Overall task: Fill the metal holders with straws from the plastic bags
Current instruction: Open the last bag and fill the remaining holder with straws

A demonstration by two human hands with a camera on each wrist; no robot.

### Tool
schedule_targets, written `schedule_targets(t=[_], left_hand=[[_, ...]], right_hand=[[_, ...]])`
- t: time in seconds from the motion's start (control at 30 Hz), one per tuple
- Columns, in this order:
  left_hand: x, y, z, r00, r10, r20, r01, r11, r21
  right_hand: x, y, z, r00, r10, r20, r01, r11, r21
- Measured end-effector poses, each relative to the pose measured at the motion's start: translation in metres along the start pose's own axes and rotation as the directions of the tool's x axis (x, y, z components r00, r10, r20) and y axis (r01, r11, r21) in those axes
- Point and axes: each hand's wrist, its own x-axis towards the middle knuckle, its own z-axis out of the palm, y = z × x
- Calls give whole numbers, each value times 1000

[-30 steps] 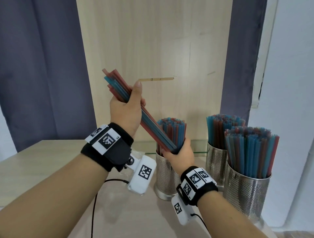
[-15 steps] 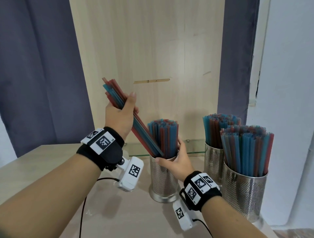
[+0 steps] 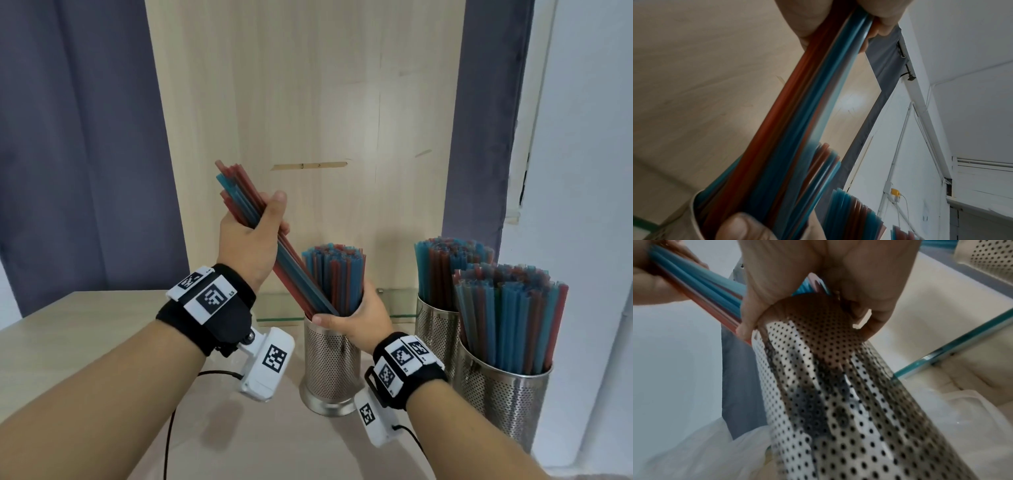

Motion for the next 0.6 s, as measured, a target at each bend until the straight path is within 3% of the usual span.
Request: schedule_targets(t=[0.4,0.6], left_hand=[[12,-6,-13,995,-24,93,25,1000,-9],[11,-8,-16,995,-36,98,35,999,6]], right_hand=[[3,9,-5,987,103,126,-114,990,85],[-12,9,2,986,50,156,-54,998,20]])
